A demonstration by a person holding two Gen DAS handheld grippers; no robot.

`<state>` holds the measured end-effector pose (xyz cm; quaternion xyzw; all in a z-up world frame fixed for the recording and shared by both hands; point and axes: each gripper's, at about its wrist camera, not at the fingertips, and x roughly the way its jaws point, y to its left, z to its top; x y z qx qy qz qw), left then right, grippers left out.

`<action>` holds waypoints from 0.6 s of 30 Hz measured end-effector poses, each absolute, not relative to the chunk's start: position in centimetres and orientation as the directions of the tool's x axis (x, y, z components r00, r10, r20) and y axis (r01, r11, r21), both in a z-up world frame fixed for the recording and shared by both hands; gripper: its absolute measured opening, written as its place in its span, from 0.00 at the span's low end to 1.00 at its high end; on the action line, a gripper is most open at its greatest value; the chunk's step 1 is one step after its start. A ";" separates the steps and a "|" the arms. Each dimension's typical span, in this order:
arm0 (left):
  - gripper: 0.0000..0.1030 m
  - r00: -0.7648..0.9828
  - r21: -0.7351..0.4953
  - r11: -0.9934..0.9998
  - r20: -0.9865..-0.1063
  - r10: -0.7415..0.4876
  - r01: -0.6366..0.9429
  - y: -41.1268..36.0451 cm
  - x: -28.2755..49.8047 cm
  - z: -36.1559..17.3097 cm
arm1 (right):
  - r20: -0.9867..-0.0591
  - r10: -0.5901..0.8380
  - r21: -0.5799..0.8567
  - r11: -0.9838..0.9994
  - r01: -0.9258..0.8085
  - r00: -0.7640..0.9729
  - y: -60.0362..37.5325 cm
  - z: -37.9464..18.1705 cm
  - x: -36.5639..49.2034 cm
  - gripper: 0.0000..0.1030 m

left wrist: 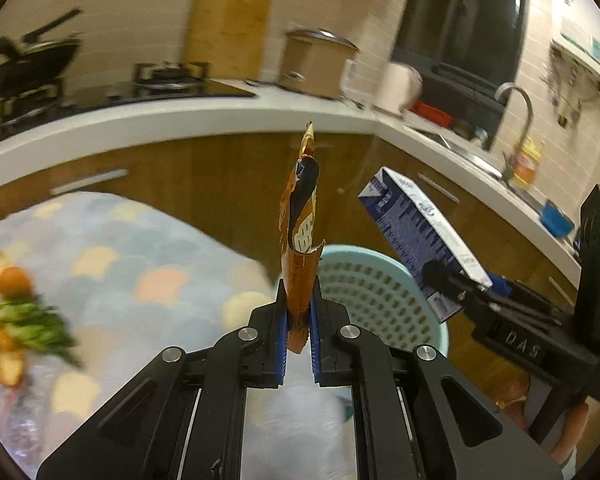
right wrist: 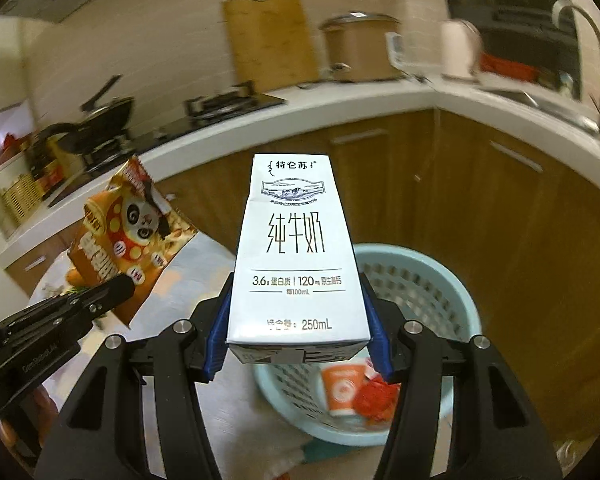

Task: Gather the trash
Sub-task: 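Carry the wrapper and milk carton over the blue basket and release both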

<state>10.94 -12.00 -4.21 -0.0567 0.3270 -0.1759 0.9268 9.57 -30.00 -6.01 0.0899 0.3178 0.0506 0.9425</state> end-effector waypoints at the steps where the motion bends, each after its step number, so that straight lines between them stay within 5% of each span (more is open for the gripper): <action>1: 0.07 0.711 -0.220 0.926 -0.594 -0.376 0.306 -13.1 11.3 -4.6 | -0.598 0.142 0.199 0.980 -0.025 0.789 -30.4 -6.4 9.6 0.51; 16: 0.08 0.571 -0.223 0.914 -0.723 -0.389 0.340 -19.0 15.9 -10.4 | -0.759 0.051 0.190 0.971 0.145 0.650 -34.5 -12.3 12.8 0.51; 18: 0.14 0.555 -0.222 0.912 -0.735 -0.389 0.345 -19.4 16.3 -10.8 | -0.770 0.047 0.183 0.972 0.150 0.636 -34.3 -12.6 13.0 0.51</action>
